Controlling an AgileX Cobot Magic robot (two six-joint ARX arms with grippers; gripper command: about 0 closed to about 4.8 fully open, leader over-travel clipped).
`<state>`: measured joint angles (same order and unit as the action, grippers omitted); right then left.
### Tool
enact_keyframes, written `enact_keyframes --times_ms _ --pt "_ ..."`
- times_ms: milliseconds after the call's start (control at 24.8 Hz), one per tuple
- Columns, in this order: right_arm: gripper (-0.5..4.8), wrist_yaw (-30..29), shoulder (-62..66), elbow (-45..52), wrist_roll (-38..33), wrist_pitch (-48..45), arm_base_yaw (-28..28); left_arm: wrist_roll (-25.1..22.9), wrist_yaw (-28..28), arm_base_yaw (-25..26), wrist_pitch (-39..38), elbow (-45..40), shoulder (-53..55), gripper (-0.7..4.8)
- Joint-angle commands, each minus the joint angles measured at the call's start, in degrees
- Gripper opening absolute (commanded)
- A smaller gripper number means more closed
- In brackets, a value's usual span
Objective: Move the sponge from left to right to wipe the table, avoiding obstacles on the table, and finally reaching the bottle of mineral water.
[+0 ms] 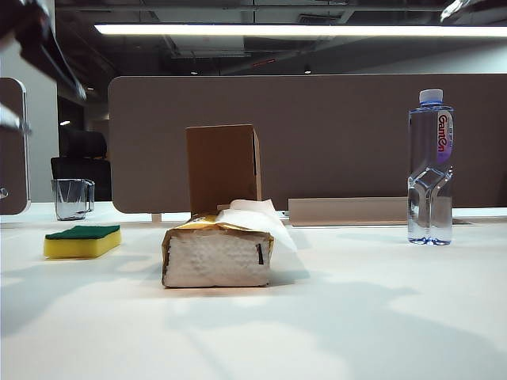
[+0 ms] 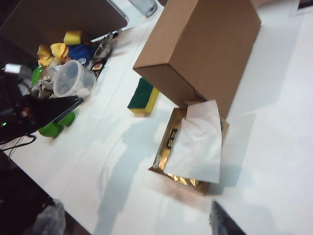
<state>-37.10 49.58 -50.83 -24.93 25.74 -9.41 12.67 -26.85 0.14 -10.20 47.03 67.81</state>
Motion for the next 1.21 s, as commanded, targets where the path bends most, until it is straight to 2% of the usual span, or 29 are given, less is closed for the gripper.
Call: enact_keyframes --times_ms 40,807,1210 --pt "3.82 -1.0 2.4 -1.8 -0.6 2.2 0.0 -2.4 0.0 0.1 0.9 3.7 5.6 4.79" --pt "3.81 -4.0 10.2 -5.0 -0.5 2.8 -0.3 -6.3 1.1 2.5 1.1 16.1 26.2 4.79" --pt "3.78 -4.0 13.6 -5.4 -0.1 2.5 -1.0 -6.7 1.3 2.5 3.5 17.2 35.2 4.79"
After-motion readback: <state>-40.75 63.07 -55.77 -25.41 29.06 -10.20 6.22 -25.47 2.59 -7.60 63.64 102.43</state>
